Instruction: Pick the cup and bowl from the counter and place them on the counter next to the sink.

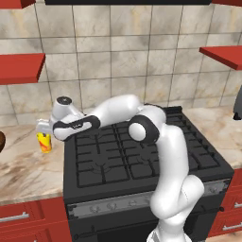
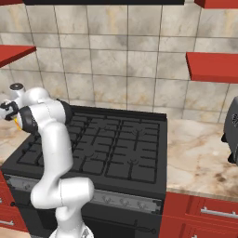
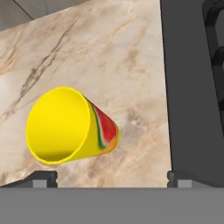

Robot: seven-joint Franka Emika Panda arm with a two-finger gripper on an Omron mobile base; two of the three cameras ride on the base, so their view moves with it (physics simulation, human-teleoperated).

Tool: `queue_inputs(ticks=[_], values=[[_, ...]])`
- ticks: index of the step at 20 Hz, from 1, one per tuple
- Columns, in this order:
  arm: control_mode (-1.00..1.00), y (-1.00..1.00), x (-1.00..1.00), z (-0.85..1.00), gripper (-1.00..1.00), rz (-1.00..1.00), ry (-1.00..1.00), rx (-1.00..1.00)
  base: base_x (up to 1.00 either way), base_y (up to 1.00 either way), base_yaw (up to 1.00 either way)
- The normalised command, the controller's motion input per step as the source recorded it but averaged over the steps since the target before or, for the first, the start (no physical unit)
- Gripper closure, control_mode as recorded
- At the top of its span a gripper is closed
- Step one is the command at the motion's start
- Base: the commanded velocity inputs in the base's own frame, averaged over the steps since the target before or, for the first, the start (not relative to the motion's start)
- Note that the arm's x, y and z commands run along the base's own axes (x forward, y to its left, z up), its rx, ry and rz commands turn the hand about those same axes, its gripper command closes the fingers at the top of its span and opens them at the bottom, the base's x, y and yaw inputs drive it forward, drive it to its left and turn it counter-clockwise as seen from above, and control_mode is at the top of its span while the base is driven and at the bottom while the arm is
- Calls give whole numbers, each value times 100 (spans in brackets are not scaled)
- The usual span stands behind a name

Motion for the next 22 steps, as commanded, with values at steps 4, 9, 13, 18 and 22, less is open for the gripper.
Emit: queue_inputs(ticks=[4,9,13,18,22], values=[[-100,3,6,-22,-100,0,0,0,0,0,0],[-100,5,7,-20,-100,0,0,0,0,0,0],[-100,9,8,-16,-100,0,0,-1,0,0,0],[-100,9,2,0,-100,0,0,0,0,0,0],[-100,14,0,6,-100,0,0,0,0,0,0]])
